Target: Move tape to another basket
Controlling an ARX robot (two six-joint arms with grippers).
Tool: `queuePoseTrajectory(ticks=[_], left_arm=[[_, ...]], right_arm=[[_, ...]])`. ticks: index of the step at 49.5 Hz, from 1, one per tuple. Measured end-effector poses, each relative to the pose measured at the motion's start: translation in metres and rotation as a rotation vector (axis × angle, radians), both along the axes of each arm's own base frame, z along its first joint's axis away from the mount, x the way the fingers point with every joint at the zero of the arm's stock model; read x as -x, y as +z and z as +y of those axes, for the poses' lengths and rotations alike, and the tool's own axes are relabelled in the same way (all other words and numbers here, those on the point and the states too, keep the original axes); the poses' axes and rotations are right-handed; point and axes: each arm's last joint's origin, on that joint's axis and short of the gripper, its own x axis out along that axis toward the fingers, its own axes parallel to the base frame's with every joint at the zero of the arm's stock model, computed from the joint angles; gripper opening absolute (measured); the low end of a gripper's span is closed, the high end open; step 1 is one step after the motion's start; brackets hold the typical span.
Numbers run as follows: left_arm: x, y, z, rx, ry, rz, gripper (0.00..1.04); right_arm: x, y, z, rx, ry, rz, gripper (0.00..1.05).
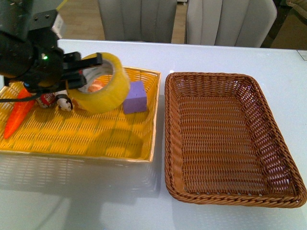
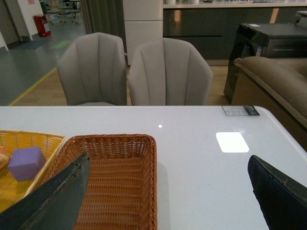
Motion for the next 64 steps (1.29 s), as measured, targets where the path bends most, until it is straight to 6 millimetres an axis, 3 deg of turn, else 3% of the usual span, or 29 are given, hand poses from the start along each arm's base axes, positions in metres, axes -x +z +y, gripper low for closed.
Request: queuePoseTrajectory(ticks=[9,26,41,64], left_arm=[[-0.02,0.017,-0.062,0.021,-0.119,-0.018,0.17],[-0.029,0.009,-0.132,0.023,-0.231,0.021,0.17],[-0.021,0.0,-0.165,0.029,-0.295,0.05,0.17],[-0.003,-0.007,-0.188,0.028,-0.369,0.106,0.17]], right_arm=[[0.0,0.0,0.0,0.0,0.0,0.0,0.96],[0.0,0.0,0.0,0.0,0.0,0.0,0.96],[0.0,0.0,0.0,0.0,0.0,0.0,0.96],[0.0,0.0,0.0,0.0,0.0,0.0,0.96]])
